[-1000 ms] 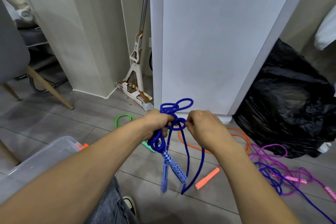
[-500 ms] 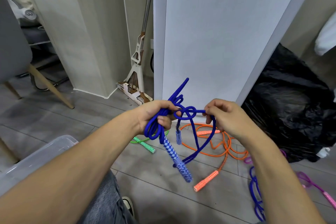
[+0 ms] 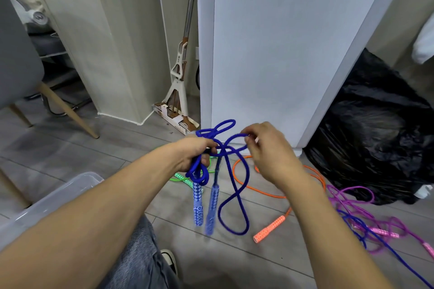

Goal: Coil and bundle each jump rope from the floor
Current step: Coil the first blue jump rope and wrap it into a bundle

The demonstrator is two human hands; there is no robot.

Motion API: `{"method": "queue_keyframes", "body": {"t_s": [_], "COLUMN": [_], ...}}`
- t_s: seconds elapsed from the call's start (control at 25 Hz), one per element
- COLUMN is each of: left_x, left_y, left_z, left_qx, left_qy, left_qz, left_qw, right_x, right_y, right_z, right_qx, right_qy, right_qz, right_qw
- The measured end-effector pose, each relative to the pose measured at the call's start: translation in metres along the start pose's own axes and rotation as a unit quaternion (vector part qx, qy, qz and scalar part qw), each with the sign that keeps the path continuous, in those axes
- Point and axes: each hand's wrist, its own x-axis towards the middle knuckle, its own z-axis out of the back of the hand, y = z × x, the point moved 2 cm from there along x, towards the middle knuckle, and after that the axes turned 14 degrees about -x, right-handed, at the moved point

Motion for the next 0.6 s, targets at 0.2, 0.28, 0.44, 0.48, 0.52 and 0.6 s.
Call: {"method": "queue_keyframes", "body": {"t_s": [0.2,0.28,0.44,0.48,0.52,0.6], "left_x": [0.003,0.005,0.006,0.008,0.008,0.007], "left_y": [0.000,0.000,0.003,0.006,0.010,0.015], "left_z": [-0.003,-0.001,0.000,-0.002,-0.005,-0.009], "left_qx": [0.027,0.055,0.144,0.187,0.229,0.305], "left_qy": [-0.028,-0.046,-0.060,-0.060,-0.056,-0.049], "left_qz": [-0.047,-0.083,-0.118,-0.127,-0.134,-0.141], "left_qw": [0.998,0.994,0.981,0.972,0.962,0.940], "right_x": [-0.006,-0.012,-0.020,-0.017,-0.013,-0.008], "right_y": [-0.005,-0.006,-0.016,-0.016,-0.018,-0.021], "right_z": [0.023,0.032,0.036,0.038,0.042,0.050], "right_qx": [0.454,0.398,0.264,0.346,0.440,0.586], "right_qy": [0.057,0.170,0.243,0.180,0.120,0.062], "right_qz": [-0.101,-0.058,-0.031,-0.037,-0.052,-0.100], "right_qw": [0.883,0.899,0.933,0.920,0.888,0.802]}}
